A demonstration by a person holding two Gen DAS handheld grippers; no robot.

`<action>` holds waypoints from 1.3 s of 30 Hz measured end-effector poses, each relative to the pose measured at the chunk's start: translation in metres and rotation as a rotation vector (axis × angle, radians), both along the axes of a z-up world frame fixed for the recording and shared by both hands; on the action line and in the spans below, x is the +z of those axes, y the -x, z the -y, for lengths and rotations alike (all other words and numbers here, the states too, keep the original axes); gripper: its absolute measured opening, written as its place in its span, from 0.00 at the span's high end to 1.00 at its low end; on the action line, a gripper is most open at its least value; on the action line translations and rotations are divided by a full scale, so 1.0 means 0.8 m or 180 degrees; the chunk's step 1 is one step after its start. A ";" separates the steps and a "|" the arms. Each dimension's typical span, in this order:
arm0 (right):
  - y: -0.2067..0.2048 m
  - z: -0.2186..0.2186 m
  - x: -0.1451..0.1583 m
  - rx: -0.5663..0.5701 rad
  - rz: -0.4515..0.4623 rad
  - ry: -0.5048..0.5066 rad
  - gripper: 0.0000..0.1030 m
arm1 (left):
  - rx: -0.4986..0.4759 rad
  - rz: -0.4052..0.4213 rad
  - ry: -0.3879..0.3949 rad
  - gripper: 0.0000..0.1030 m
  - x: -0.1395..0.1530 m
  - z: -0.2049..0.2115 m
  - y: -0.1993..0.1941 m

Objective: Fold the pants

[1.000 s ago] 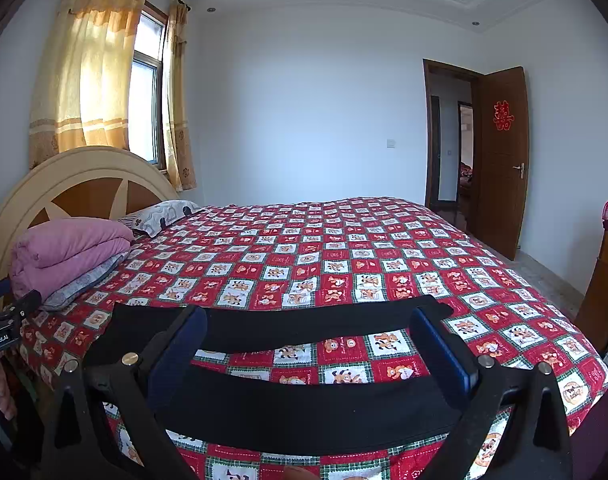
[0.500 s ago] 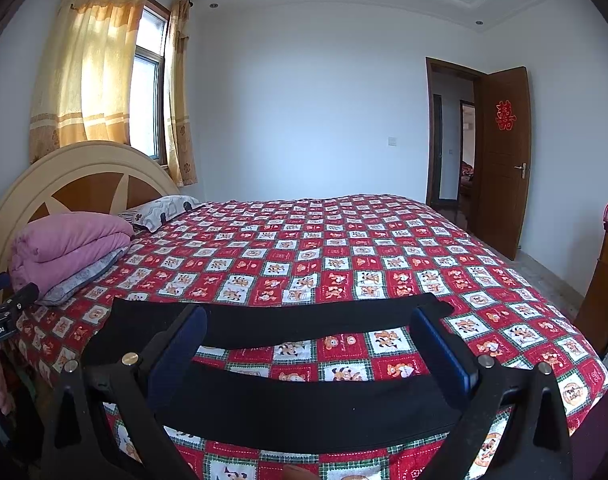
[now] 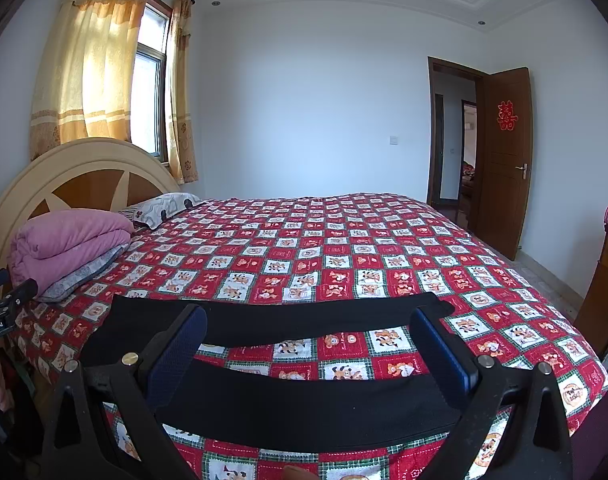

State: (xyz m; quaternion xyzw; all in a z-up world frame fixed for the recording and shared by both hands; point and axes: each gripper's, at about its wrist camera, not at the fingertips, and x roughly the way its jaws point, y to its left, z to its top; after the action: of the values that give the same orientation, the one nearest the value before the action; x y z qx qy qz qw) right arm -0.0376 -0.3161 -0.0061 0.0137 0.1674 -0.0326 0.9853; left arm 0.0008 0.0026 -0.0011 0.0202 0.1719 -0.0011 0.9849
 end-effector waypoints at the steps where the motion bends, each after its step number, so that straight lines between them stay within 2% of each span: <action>1: -0.001 0.000 0.000 0.0005 -0.0002 0.0005 0.01 | 0.0001 0.0000 0.0001 0.00 0.000 0.000 0.000; 29: -0.004 0.001 -0.007 0.0013 -0.0055 0.0039 0.01 | 0.0010 -0.0010 0.0009 0.00 -0.001 -0.004 -0.001; 36: -0.017 -0.001 -0.013 0.0006 -0.0160 0.0061 0.01 | 0.0042 -0.0066 -0.0005 0.00 -0.024 -0.007 -0.010; 39: -0.026 -0.006 -0.015 0.0018 -0.0220 0.0065 0.01 | 0.0127 -0.0090 -0.0085 0.00 -0.041 -0.008 -0.022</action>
State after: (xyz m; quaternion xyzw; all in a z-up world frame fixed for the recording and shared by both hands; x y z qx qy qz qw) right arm -0.0166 -0.3114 -0.0184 0.0021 0.2010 -0.0320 0.9791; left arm 0.0184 0.0091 -0.0342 0.0299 0.1862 0.0205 0.9818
